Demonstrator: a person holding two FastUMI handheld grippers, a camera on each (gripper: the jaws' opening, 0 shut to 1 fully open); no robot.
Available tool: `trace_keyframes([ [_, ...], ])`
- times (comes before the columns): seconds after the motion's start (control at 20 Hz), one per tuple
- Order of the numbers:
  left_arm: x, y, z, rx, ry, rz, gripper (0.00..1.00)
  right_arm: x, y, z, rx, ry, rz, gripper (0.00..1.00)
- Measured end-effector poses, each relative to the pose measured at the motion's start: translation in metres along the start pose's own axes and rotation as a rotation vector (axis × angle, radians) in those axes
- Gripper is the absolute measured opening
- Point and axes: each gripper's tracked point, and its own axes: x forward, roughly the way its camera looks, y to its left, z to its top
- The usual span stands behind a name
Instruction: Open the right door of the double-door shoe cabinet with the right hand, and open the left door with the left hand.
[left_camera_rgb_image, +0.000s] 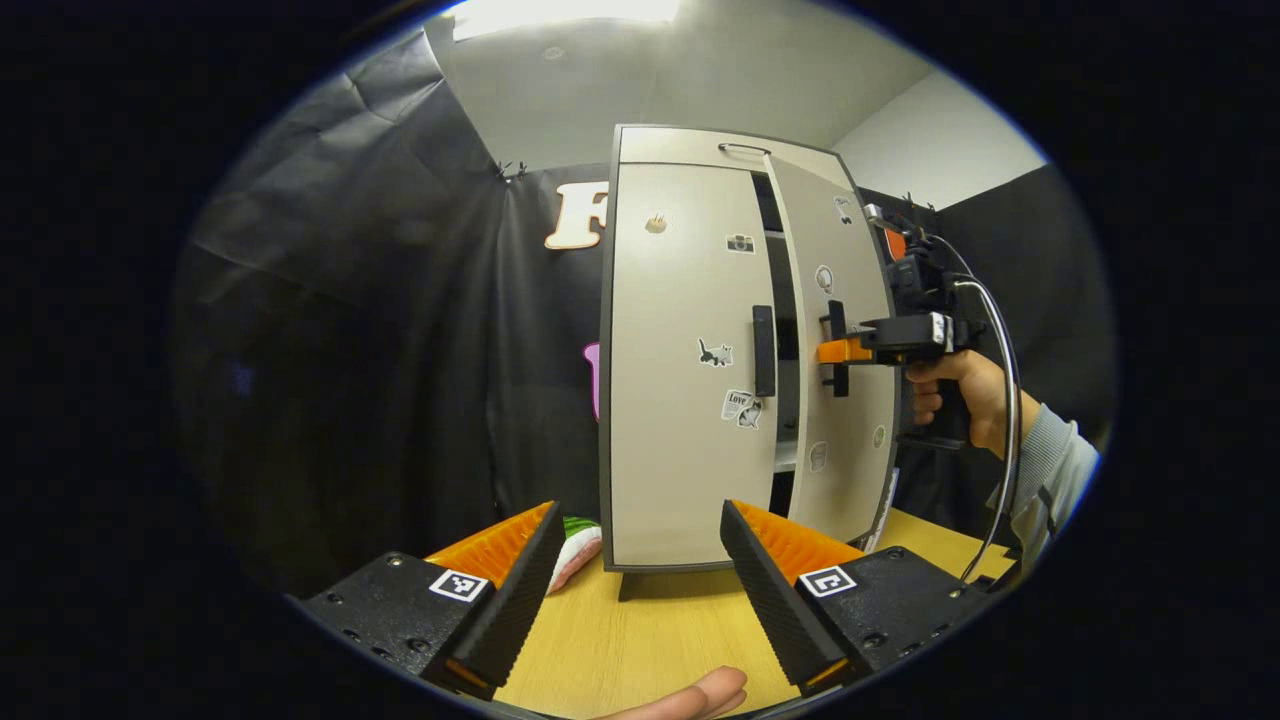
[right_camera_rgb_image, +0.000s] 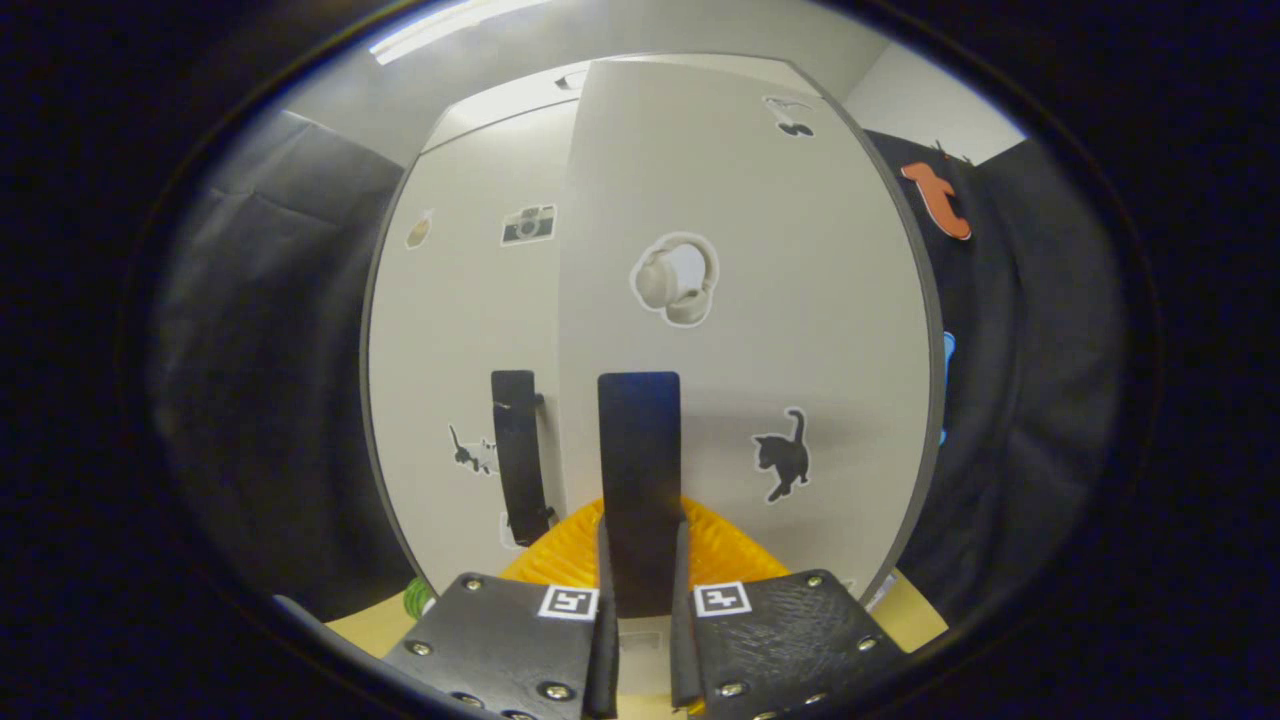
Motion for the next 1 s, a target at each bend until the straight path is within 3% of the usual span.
trace_keyframes([
  [0.1, -0.003, -0.005, 0.000, -0.015, 0.015, -0.005, 0.97, -0.015, -0.004, 0.002, 0.035, -0.003, 0.037, 0.21],
  [0.55, -0.008, -0.008, 0.002, -0.006, 0.030, 0.006, 0.98, -0.052, -0.023, 0.005, 0.057, 0.019, 0.071, 0.20],
  [1.0, -0.009, -0.018, -0.001, -0.007, 0.040, -0.025, 0.98, -0.103, -0.064, 0.009, -0.012, 0.020, 0.019, 0.20],
])
